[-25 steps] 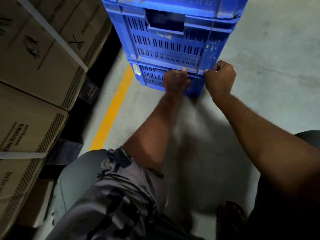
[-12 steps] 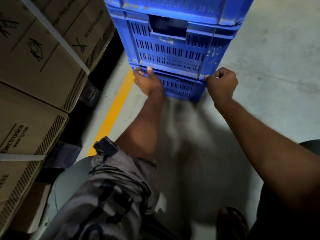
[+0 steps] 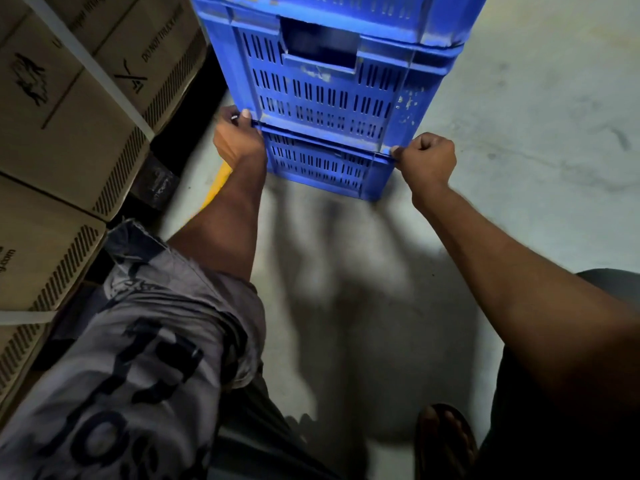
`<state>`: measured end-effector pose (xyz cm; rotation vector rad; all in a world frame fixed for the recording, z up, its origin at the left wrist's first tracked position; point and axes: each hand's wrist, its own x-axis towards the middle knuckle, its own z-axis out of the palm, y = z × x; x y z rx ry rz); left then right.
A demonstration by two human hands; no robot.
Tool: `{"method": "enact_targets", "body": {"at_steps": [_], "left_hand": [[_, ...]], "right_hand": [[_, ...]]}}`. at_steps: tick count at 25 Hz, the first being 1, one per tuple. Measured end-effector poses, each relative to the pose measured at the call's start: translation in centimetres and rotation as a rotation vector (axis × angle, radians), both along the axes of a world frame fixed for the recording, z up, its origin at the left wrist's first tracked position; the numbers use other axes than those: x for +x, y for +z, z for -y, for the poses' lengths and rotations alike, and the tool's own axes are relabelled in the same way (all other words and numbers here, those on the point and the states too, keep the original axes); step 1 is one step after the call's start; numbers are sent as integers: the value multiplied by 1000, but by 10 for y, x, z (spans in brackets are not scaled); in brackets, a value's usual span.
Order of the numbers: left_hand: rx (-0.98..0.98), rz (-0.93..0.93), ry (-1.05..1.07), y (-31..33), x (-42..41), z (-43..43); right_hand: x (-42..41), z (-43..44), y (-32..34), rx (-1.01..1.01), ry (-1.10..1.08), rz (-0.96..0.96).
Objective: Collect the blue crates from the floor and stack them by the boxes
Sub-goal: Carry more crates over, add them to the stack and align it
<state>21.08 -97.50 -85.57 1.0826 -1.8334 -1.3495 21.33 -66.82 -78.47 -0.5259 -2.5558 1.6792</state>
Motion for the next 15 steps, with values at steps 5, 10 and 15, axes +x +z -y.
{"method": "enact_targets", "body": {"at_steps": [5,10,15], "left_hand": [[11,-20,-33,31,16,-12],[-1,12,-66,42,16,-13],[10,104,-55,56,15,-18]], "right_hand": [[2,2,-2,67,22,-47],[7,11,-5,179,44,-131],[12,12,-8,167,53,-129]]}}
